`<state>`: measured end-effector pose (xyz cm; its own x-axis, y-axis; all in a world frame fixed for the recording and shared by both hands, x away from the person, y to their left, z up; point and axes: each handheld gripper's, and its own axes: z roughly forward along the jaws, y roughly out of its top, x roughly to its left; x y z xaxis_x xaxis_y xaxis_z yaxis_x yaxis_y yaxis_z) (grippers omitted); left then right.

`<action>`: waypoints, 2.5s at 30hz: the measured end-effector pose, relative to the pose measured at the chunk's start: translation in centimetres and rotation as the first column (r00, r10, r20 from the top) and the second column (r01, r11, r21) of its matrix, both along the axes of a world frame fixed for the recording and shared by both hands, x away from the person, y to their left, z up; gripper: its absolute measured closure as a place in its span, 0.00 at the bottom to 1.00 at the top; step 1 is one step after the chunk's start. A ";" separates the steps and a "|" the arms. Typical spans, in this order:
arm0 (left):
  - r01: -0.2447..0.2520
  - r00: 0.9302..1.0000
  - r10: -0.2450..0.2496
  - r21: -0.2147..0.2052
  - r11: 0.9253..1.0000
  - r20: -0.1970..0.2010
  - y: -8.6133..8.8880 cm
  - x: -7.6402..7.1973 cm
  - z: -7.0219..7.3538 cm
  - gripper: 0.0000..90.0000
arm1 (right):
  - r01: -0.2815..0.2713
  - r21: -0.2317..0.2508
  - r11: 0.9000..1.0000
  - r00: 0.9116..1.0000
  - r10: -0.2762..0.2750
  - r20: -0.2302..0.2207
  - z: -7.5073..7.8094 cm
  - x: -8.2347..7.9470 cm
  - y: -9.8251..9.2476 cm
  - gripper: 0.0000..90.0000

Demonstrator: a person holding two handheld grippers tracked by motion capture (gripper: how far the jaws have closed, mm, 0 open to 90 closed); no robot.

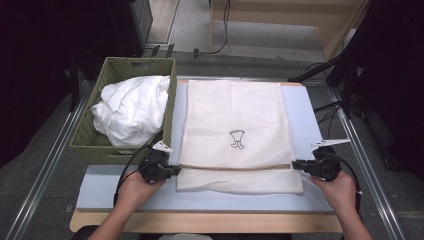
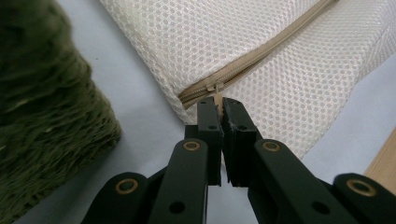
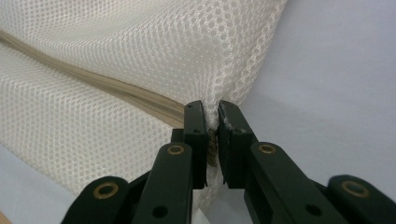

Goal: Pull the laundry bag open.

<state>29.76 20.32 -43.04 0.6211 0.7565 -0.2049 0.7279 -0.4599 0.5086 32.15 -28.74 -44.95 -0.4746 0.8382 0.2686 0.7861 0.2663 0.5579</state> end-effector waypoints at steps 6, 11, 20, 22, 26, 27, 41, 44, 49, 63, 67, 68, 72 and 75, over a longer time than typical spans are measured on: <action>0.008 1.000 -0.008 0.010 1.000 -0.014 -0.3 0.1 -0.4 0.97 | -0.007 -0.002 1.000 1.000 0.007 -0.026 -0.6 0.2 0.2 0.93; 0.024 1.000 -0.024 0.025 0.999 -0.019 -0.7 0.0 -0.6 0.97 | -0.006 0.027 1.000 0.999 0.007 -0.052 -1.1 0.5 0.4 0.92; 0.029 0.999 -0.029 -0.006 1.000 -0.022 -1.0 0.0 -0.6 0.95 | -0.046 0.031 0.998 0.997 0.048 -0.053 -1.2 0.9 1.6 0.87; 0.030 0.999 -0.030 -0.022 0.999 -0.018 -0.9 0.0 -0.4 0.94 | -0.049 0.034 0.998 0.998 0.051 -0.047 -1.1 0.9 1.5 0.84; 0.036 0.999 -0.036 -0.055 0.998 -0.009 -0.9 -0.1 -0.1 0.87 | -0.035 0.049 0.998 0.999 0.036 -0.003 -0.7 0.8 1.0 0.72; 0.039 0.999 -0.040 -0.060 0.997 -0.009 -0.9 -0.1 0.0 0.85 | -0.031 0.053 0.998 1.000 0.030 0.007 -0.6 0.8 0.9 0.69; 0.027 1.000 -0.025 -0.148 0.989 0.016 -0.3 -0.2 1.0 0.63 | -0.101 0.071 0.992 0.988 0.091 0.126 0.7 0.3 1.9 0.49; 0.034 0.999 -0.031 -0.160 0.987 0.020 -0.4 -0.2 1.2 0.60 | -0.110 0.072 0.991 0.986 0.099 0.136 0.9 0.2 2.1 0.47; 0.045 0.999 -0.041 -0.169 0.985 0.028 -0.4 -0.3 1.4 0.54 | -0.116 0.073 0.991 0.984 0.105 0.145 1.2 0.2 2.5 0.45; 0.044 0.999 -0.038 -0.179 0.983 0.036 -0.2 -0.8 1.6 0.50 | -0.179 0.093 0.980 0.974 0.163 0.158 1.5 0.5 4.4 0.41; 0.040 0.999 -0.034 -0.177 0.983 0.038 -0.1 -1.1 1.7 0.50 | -0.196 0.088 0.977 0.971 0.180 0.159 1.6 0.7 5.1 0.40; 0.039 0.999 -0.033 -0.177 0.983 0.040 0.0 -1.1 1.7 0.50 | -0.199 0.088 0.976 0.970 0.183 0.160 1.6 0.8 5.3 0.40; 0.026 0.999 -0.019 -0.177 0.984 0.041 0.1 -1.4 1.7 0.50 | -0.215 0.084 0.973 0.966 0.199 0.165 1.6 0.9 5.7 0.39; 0.022 0.999 -0.015 -0.174 0.984 0.042 0.3 -1.4 1.7 0.50 | -0.222 0.074 0.972 0.964 0.207 0.168 1.7 1.0 6.3 0.39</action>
<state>28.33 20.64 -41.29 0.6452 0.6995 -0.3072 0.6971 -0.3746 0.6113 33.11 -22.41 -43.26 -0.6830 0.6877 0.2462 0.6159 0.3610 0.7003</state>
